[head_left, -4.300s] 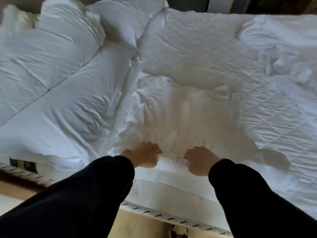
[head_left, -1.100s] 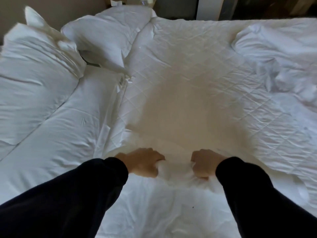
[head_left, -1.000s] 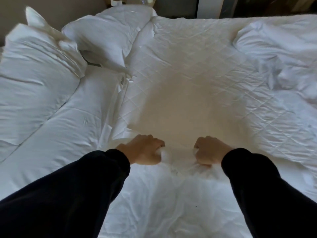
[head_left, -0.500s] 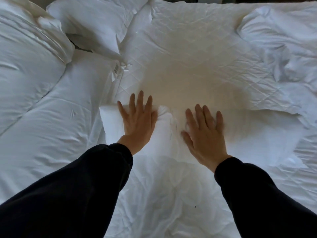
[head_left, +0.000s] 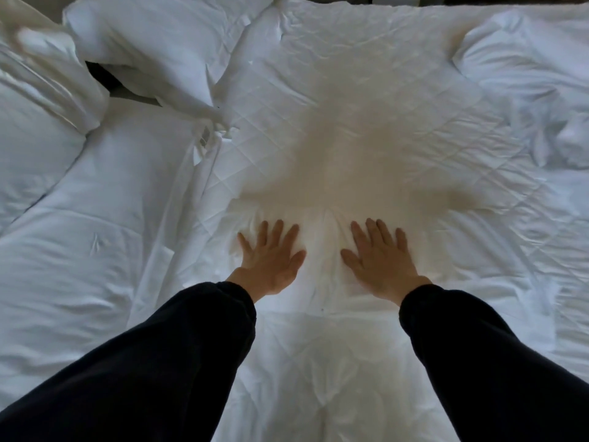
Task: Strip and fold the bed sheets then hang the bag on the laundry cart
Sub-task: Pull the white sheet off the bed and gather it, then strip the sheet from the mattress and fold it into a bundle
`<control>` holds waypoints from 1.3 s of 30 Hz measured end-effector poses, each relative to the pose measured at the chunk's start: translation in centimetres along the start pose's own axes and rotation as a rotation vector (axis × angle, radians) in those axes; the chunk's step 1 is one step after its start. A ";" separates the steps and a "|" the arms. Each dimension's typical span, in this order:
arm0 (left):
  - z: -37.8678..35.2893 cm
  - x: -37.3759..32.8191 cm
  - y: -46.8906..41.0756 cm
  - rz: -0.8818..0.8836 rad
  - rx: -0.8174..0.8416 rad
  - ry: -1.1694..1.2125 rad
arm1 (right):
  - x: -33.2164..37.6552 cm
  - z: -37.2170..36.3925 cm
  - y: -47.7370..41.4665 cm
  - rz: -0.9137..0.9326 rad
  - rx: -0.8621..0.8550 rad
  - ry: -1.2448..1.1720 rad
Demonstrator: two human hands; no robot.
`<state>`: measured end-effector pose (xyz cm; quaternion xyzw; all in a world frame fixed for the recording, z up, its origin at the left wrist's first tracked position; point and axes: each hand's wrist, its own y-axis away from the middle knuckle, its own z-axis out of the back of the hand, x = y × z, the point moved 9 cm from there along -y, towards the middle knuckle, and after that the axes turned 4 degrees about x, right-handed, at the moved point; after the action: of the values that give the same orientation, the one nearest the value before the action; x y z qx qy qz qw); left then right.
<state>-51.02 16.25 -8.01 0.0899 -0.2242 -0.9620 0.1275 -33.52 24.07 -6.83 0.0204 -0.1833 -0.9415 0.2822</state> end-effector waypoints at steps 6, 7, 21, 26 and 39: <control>1.9 -3.6 -1.5 -0.113 -0.244 -0.103 | -0.5 0.0 -0.7 -0.066 -0.218 0.063; 1.5 -4.0 -2.1 -0.126 -0.235 -0.105 | -0.7 -0.3 -1.1 -0.061 -0.203 0.061; -3.3 -3.1 -6.8 -0.061 -0.294 -0.211 | -0.8 -4.7 -4.8 -0.040 -0.196 0.045; -3.9 -2.9 -7.6 -0.037 -0.236 -0.237 | -0.8 -5.4 -5.4 -0.046 -0.176 0.076; -0.3 -6.5 -0.3 -0.060 -0.044 -0.050 | -0.1 -3.1 3.4 0.004 0.085 -0.086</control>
<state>-44.82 18.24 -7.65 0.0698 -0.2034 -0.9720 0.0949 -31.18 20.50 -8.56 -0.0085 -0.2349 -0.9323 0.2748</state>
